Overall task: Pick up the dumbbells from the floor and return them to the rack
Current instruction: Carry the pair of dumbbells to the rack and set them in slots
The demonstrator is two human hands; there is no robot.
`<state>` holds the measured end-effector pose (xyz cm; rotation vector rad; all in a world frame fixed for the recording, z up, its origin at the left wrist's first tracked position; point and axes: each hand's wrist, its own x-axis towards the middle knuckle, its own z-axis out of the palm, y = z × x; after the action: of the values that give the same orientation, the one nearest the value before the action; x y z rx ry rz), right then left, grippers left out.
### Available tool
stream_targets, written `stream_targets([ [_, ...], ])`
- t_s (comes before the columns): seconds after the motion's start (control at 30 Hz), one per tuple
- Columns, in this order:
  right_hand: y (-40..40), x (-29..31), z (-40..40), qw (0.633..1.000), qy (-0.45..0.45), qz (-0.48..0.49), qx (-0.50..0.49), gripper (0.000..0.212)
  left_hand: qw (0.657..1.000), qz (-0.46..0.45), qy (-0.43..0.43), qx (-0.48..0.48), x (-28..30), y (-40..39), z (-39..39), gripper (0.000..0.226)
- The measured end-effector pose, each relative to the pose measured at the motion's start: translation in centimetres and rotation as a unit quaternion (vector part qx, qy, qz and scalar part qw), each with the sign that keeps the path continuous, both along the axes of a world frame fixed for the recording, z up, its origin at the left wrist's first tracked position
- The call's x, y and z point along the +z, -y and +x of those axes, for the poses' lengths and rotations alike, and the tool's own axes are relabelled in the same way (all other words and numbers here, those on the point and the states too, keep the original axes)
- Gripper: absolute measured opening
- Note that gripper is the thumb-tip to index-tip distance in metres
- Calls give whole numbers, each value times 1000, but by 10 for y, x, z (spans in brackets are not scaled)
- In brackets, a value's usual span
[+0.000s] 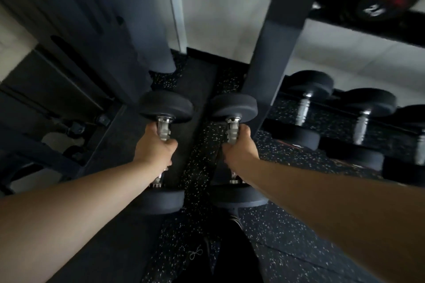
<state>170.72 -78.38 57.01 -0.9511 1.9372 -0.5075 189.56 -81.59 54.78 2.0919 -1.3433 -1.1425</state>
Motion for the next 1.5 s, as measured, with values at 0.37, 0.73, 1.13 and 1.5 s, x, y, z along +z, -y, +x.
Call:
stream_targets([
  [0.37,-91,72,-126,987,-16,-12,-156,49,987,-9,-38,-157,70,-46,-135,25],
  [0.73,-209,110,-302,950,3,35,-310,61,970,3,-54,-237,106,-125,-340,22],
  [1.13,-272,135,-500,924,-6,12,-382,51,954,-20,-47,-296,146,-159,-564,23],
  [1.5,-248,146,-638,898,-12,18,-440,58,937,-7,-68,-342,156,-123,-708,42],
])
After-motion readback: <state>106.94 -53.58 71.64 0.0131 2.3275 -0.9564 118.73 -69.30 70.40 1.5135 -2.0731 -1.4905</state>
